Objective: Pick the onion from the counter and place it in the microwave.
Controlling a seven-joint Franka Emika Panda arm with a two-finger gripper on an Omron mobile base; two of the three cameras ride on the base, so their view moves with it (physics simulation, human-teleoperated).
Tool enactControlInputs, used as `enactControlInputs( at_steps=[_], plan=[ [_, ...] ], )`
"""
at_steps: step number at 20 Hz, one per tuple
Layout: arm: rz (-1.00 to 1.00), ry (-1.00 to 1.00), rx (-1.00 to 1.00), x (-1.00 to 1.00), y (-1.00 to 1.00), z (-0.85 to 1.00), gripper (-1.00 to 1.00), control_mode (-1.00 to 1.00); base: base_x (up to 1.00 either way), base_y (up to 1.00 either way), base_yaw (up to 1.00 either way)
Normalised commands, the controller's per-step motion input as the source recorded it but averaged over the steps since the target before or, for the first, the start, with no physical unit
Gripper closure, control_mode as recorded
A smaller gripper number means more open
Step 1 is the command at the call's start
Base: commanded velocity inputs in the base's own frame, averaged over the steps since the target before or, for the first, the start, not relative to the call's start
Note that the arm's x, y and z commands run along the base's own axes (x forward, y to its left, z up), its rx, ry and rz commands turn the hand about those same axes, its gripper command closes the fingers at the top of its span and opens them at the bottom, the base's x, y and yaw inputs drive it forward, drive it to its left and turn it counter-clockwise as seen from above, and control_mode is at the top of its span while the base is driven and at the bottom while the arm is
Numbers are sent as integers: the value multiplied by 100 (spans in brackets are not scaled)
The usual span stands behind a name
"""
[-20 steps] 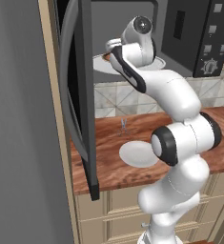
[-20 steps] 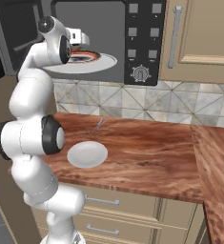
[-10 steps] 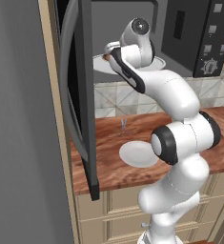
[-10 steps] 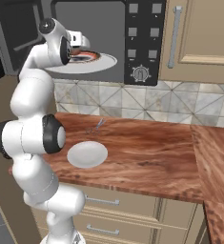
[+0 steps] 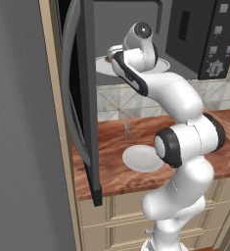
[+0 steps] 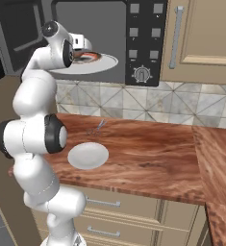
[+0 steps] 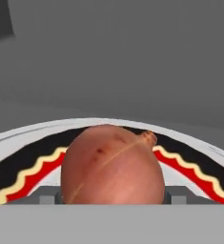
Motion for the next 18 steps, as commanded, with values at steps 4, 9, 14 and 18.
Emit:
enactControlInputs(
  at_steps=[4,9,14,18],
  plan=[
    [0,0,0,21,-6,0,100,-100,0,0,0],
    [0,6,0,1,-4,-8,100,-100,0,0,0],
    [-1,6,0,-17,0,-11,100,-100,0,0,0],
    [-3,0,0,-19,-1,0,-100,-100,0,0,0]
  ],
)
